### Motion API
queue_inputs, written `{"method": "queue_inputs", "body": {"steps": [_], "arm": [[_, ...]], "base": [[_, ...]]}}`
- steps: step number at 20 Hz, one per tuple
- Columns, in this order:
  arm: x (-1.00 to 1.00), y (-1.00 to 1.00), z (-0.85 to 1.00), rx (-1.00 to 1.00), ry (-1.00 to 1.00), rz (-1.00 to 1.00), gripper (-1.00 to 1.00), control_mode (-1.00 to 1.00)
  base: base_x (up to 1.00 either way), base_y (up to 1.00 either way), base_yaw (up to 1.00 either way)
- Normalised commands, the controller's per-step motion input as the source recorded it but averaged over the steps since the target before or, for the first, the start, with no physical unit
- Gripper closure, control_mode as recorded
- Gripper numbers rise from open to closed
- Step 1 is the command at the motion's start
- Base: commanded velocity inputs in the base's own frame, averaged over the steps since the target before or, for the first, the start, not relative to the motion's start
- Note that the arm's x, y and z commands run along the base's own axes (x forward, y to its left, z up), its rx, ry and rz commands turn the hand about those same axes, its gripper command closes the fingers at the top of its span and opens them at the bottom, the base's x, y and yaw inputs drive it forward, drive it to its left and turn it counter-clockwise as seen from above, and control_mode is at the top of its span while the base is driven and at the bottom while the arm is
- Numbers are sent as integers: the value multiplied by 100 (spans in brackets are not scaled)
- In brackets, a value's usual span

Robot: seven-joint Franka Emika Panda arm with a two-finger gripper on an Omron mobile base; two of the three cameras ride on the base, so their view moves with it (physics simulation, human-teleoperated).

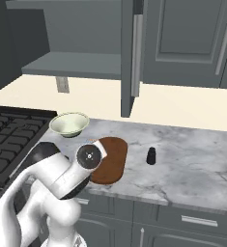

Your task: Open the cabinet. Place the bowl and condiment on the counter. Then place the lime and garlic on the cutting board.

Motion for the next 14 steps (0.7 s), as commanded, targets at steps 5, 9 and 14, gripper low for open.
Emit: {"method": "queue_inputs", "body": {"steps": [5,9,14], "arm": [[34,86,50,-9,35,-1,-100,-100],[71,72,-55,-3,37,-4,-100,-100],[94,44,-56,-2,30,-12,-100,-100]], "base": [[0,0,0],[0,0,0],[0,0,0]]}}
